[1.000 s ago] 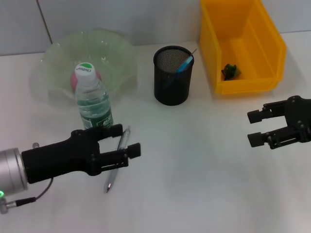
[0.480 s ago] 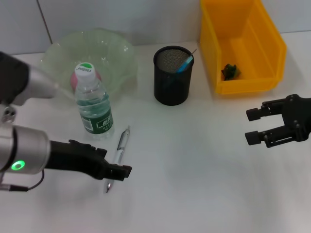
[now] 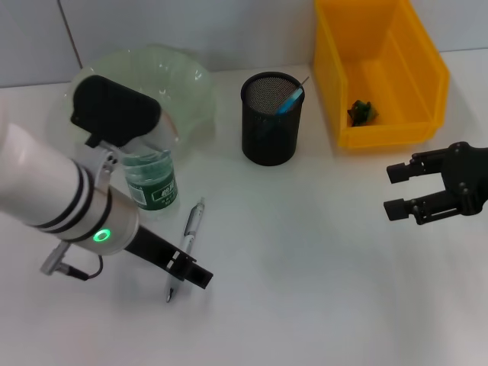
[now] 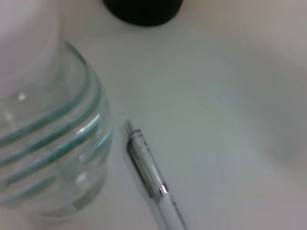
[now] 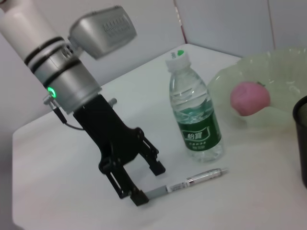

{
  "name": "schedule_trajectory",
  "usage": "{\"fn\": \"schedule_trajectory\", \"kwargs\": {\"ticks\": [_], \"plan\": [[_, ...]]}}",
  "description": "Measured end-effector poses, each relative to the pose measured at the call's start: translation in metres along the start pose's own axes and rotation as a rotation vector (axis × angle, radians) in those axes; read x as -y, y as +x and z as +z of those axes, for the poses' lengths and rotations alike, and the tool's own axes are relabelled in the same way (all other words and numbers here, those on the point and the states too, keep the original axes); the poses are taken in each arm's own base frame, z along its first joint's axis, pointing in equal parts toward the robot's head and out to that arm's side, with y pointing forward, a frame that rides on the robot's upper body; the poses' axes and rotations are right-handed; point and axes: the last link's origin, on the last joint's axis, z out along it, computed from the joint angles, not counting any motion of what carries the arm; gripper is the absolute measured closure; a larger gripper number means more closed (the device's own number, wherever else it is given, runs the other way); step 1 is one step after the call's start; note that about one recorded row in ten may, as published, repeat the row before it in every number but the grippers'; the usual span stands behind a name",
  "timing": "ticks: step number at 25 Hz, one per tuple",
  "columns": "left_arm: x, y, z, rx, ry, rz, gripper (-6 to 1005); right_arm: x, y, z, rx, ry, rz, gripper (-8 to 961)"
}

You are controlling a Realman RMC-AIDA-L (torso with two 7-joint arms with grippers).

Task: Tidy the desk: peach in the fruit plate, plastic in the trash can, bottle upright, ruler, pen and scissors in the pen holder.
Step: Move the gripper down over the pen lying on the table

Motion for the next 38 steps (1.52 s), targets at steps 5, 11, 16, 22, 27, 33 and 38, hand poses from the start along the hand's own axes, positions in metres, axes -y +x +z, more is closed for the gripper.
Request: {"fn": "schedule_trajectory", "kwargs": {"ticks": [5, 11, 16, 22, 27, 33, 38], "plan": [[0.003, 0.009, 0.008, 0.03, 0.015, 0.002, 248, 0.003, -0.003, 0.0, 0.002, 0.014, -0.007, 157], [0.004, 0.018, 0.006, 0.025, 0.024, 0.013, 256, 0.006, -0.009, 0.0, 0.006, 0.024, -0.018, 157], [0.004, 0.017, 0.007, 0.034, 0.027, 0.013, 262, 0.007, -0.011, 0.001, 0.007, 0.023, -0.015, 157], [0.003, 0.015, 0.007, 0.049, 0.027, 0.021, 270, 0.007, -0.011, 0.0, 0.008, 0.025, -0.006, 157], [0.003, 0.013, 0.009, 0.061, 0.028, 0.026, 276, 0.007, -0.01, 0.0, 0.008, 0.027, 0.001, 156], [0.001, 0.011, 0.01, 0.074, 0.026, 0.032, 284, 0.006, -0.009, 0.0, 0.008, 0.028, 0.005, 156], [-0.001, 0.009, 0.011, 0.087, 0.026, 0.047, 290, 0.006, -0.008, 0.0, 0.008, 0.028, 0.009, 156]]}}
